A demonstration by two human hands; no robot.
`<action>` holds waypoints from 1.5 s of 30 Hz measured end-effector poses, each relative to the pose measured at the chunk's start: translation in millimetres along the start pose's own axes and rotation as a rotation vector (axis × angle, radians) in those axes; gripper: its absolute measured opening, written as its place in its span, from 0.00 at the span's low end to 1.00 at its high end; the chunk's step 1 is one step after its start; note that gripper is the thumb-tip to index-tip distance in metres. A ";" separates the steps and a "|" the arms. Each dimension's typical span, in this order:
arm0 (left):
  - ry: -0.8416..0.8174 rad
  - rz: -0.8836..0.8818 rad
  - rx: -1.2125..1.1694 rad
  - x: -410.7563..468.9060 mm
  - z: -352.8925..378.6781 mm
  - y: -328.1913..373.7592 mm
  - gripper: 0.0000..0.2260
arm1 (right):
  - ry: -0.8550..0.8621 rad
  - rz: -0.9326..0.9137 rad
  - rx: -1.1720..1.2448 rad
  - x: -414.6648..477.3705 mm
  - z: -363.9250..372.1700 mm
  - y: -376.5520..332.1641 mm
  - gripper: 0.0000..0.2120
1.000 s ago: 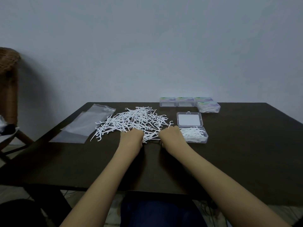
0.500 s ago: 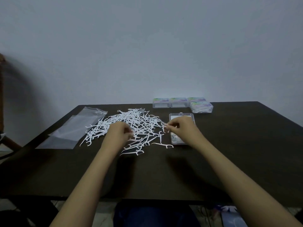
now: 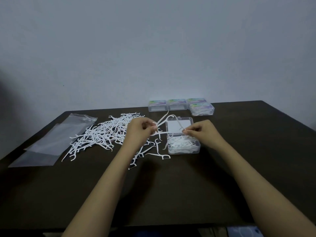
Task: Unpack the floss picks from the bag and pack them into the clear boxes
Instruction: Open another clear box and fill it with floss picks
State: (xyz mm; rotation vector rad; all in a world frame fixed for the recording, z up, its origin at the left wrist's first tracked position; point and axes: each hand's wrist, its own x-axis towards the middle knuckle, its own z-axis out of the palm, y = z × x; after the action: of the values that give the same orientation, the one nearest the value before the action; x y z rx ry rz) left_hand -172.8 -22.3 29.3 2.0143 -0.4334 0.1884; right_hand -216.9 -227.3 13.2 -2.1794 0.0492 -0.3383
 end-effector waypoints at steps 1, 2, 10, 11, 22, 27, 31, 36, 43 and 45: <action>-0.015 0.010 -0.021 3.5 8.0 3.3 0.05 | -0.001 0.002 0.006 0.9 -3.5 1.6 0.08; -0.027 0.015 -0.036 6.3 14.5 6.7 0.05 | -0.001 0.001 0.002 1.1 -7.5 1.9 0.08; -0.143 0.007 -0.059 15.8 61.1 6.4 0.02 | 0.182 0.029 -0.129 5.1 -32.2 9.6 0.12; -0.160 0.020 -0.038 14.0 63.5 4.8 0.03 | 0.186 0.032 -0.165 5.6 -32.9 10.4 0.10; -0.227 0.131 0.164 9.8 49.5 -5.5 0.04 | 0.122 -0.057 -0.183 -1.2 -30.1 2.9 0.08; -0.282 0.124 0.175 11.0 40.8 -6.2 0.03 | 0.051 -0.047 -0.112 -2.8 -31.2 2.0 0.08; -0.243 0.106 0.215 15.1 27.3 -9.0 0.03 | -0.031 -0.050 -0.123 -2.6 -26.7 2.2 0.08; -0.214 0.102 0.181 16.3 23.2 -10.7 0.02 | -0.116 -0.045 -0.223 -3.7 -21.9 4.0 0.09; -0.305 0.172 0.267 11.9 41.1 -6.1 0.13 | -0.123 -0.049 -0.274 -4.4 -25.3 3.4 0.10; -0.331 0.211 0.376 11.1 44.8 -5.9 0.14 | -0.170 -0.056 -0.304 -6.1 -22.8 1.6 0.12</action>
State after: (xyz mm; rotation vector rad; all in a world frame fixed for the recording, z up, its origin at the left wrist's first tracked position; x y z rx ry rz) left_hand -162.7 -61.9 7.1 2.3772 -0.8759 0.0671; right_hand -228.6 -245.3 23.2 -2.5073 -0.0590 -0.1835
